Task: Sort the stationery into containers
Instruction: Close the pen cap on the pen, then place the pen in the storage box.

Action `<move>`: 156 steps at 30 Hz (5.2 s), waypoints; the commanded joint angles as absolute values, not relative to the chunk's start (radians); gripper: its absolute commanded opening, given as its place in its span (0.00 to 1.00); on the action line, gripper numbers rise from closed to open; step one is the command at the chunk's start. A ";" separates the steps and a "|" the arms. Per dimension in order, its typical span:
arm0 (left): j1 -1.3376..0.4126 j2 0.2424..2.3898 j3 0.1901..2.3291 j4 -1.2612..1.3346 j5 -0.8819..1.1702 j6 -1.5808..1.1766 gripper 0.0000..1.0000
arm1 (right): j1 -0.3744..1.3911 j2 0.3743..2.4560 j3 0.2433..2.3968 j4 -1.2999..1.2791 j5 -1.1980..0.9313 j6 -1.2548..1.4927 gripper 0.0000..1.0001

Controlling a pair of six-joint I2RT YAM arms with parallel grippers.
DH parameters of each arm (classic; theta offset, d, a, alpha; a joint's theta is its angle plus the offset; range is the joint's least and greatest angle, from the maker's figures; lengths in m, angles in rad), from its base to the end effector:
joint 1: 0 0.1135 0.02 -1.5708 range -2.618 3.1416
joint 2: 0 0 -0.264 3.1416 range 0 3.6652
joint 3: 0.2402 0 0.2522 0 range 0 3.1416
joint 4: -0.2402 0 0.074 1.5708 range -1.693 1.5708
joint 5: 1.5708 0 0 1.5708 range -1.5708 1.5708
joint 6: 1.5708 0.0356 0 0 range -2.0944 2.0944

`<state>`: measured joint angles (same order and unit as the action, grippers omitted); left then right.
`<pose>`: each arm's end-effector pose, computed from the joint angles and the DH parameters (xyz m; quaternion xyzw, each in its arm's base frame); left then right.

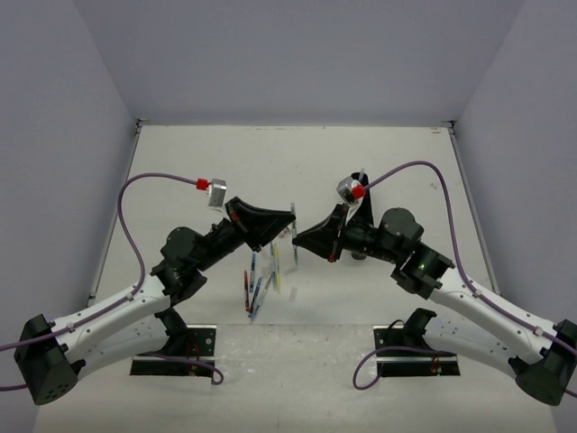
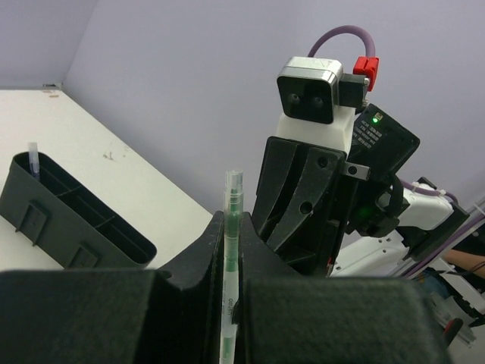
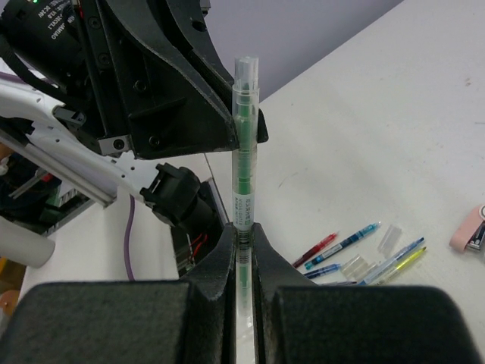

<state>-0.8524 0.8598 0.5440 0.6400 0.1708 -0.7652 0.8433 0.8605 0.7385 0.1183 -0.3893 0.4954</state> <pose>0.1288 -0.1565 0.3292 0.0945 0.5780 -0.6197 0.5225 0.1264 0.1623 0.3430 -0.2547 0.6609 0.5371 0.4580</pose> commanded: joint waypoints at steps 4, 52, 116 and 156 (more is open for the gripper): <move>-0.856 0.856 0.595 0.540 0.213 -0.725 0.16 | 0.839 0.887 0.795 0.215 -0.420 0.410 0.00; -0.856 0.775 0.730 0.344 0.150 -0.540 1.00 | 0.842 0.996 0.833 0.197 -0.594 0.369 0.00; -0.919 0.893 0.834 0.234 0.195 -0.491 0.01 | 0.787 1.195 1.062 0.115 -0.433 0.307 0.00; -0.913 0.951 0.854 -0.386 -0.617 -0.673 1.00 | 0.575 1.028 0.684 -0.241 0.510 0.518 0.35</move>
<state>-0.9169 0.8911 0.8318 -0.3832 -0.6217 -0.6537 0.5793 1.0361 0.6500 -0.2265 0.5112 0.5018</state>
